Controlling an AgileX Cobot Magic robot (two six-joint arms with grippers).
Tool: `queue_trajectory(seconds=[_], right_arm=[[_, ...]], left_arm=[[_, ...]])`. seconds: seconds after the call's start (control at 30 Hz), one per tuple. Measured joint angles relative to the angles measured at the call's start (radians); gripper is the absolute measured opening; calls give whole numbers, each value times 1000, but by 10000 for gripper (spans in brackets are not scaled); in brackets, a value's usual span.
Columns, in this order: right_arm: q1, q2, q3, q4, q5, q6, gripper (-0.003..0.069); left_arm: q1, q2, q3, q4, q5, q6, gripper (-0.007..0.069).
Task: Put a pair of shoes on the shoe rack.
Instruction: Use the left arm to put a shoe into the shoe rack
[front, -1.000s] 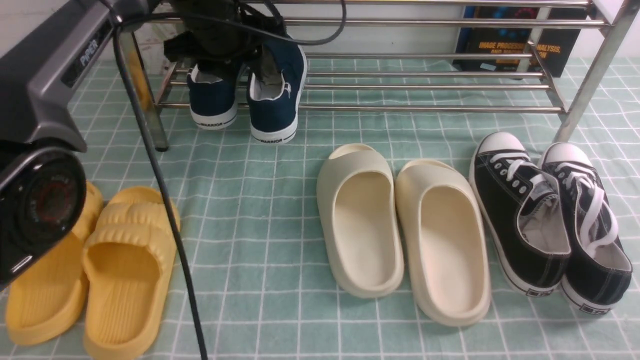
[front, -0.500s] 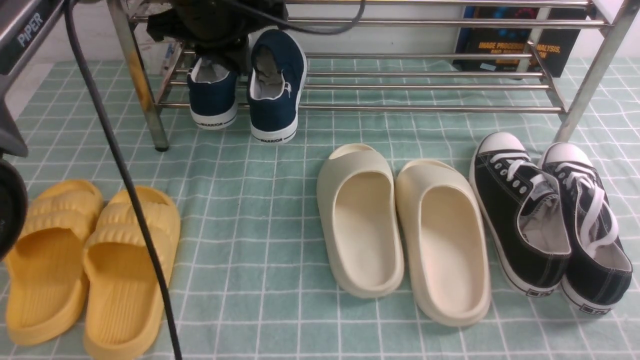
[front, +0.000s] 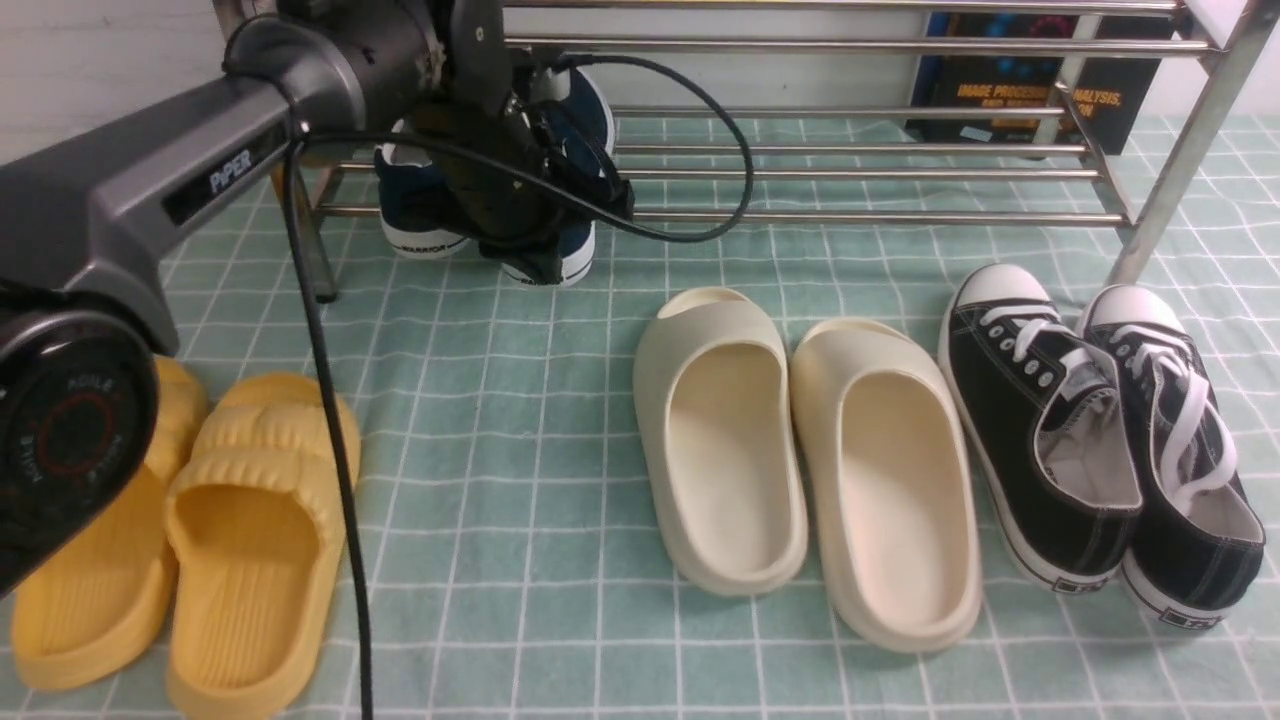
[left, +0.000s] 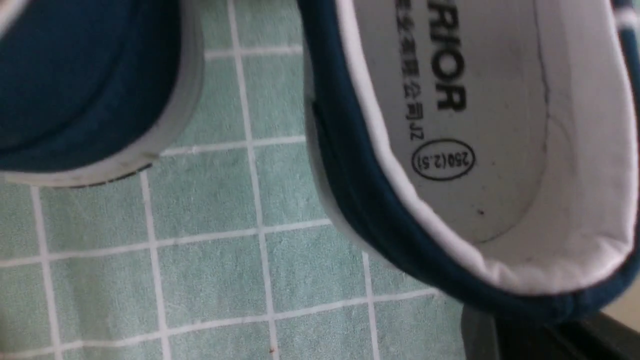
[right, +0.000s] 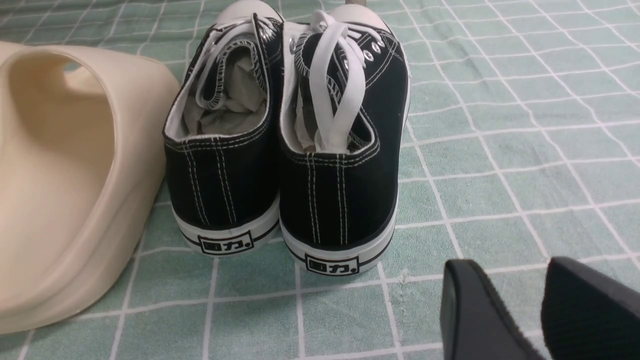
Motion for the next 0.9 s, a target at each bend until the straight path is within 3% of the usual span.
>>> queue_trajectory(seconds=[0.67,0.8,0.9], right_arm=[[0,0,0,0,0,0,246],[0,0,0,0,0,0,246],[0,0,0,0,0,0,246]], left_arm=[[48,100,-198,-9,33,0,12],[49,100,-225,-9,59,-1,34],[49,96,-274,-9,134,-1,98]])
